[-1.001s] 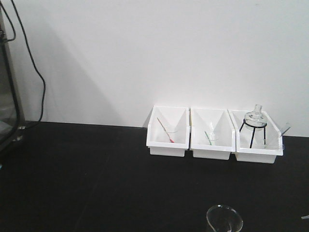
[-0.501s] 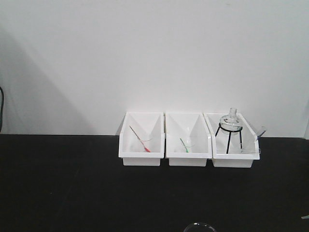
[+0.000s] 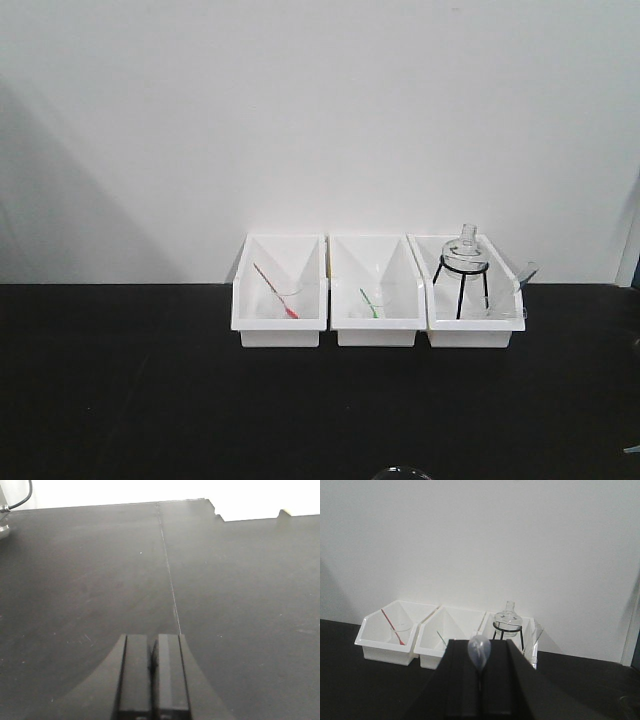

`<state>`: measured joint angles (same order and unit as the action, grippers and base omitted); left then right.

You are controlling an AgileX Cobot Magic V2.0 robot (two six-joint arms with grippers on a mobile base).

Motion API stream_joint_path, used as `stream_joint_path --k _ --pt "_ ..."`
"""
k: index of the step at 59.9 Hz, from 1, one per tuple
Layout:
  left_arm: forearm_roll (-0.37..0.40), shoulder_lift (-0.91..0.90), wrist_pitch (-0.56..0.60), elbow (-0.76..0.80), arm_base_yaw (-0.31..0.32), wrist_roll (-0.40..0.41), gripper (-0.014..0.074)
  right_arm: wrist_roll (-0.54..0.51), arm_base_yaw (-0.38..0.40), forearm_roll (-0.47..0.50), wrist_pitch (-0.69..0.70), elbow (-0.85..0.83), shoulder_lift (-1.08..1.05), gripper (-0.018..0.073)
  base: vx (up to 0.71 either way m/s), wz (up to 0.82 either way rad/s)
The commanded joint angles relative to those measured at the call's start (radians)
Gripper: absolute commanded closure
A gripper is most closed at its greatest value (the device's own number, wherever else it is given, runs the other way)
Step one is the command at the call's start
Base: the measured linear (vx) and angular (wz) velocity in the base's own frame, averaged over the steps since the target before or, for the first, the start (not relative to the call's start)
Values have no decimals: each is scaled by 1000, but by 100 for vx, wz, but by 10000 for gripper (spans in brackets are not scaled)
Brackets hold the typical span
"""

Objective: Grab transparent chemical and place on left bench

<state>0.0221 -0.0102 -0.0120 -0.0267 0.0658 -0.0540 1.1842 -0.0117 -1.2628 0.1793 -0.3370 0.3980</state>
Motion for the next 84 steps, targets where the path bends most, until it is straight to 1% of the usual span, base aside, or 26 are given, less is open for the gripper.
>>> stream_joint_path --k 1,4,5,13,16,20,28,39,46,51,59,70,74,80,83,84 --pt "1 -19 78 -16 2 8 600 2 3 5 39 -32 3 562 0 1" --pt "1 -19 78 -16 2 8 600 2 3 4 56 -32 3 562 0 0" --pt "1 -19 78 -16 2 8 600 34 3 6 105 -32 3 562 0 0" --pt "1 -19 78 -16 2 8 600 85 3 29 145 -35 46 562 0 0" --pt "1 -19 78 -16 2 8 600 114 3 45 165 -37 93 562 0 0" --pt "1 -19 78 -16 2 8 600 123 3 54 209 -51 169 562 0 0" --pt "1 -19 78 -16 2 8 600 122 3 52 354 -115 351 562 0 0" --pt "1 -19 78 -16 2 8 600 118 3 -23 533 -218 581 562 0 0" --pt "1 -19 78 -16 2 8 600 117 3 -54 571 -244 684 562 0 0" --pt "1 -19 78 -16 2 8 600 84 3 -56 576 -244 762 562 0 0" --pt "1 -19 78 -16 2 8 600 -17 3 -52 577 -244 856 562 0 0" --pt "1 -19 78 -16 2 8 600 -123 3 11 602 -244 952 549 0 0" --pt "1 -19 78 -16 2 8 600 -160 3 28 631 -244 971 517 0 0" --pt "1 -19 78 -16 2 8 600 -196 3 54 667 -244 986 441 0 0" --pt "1 -19 78 -16 2 8 600 -200 3 67 676 -244 988 366 0 0" --pt "1 -19 78 -16 2 8 600 -201 3 68 677 -244 988 357 0 0"
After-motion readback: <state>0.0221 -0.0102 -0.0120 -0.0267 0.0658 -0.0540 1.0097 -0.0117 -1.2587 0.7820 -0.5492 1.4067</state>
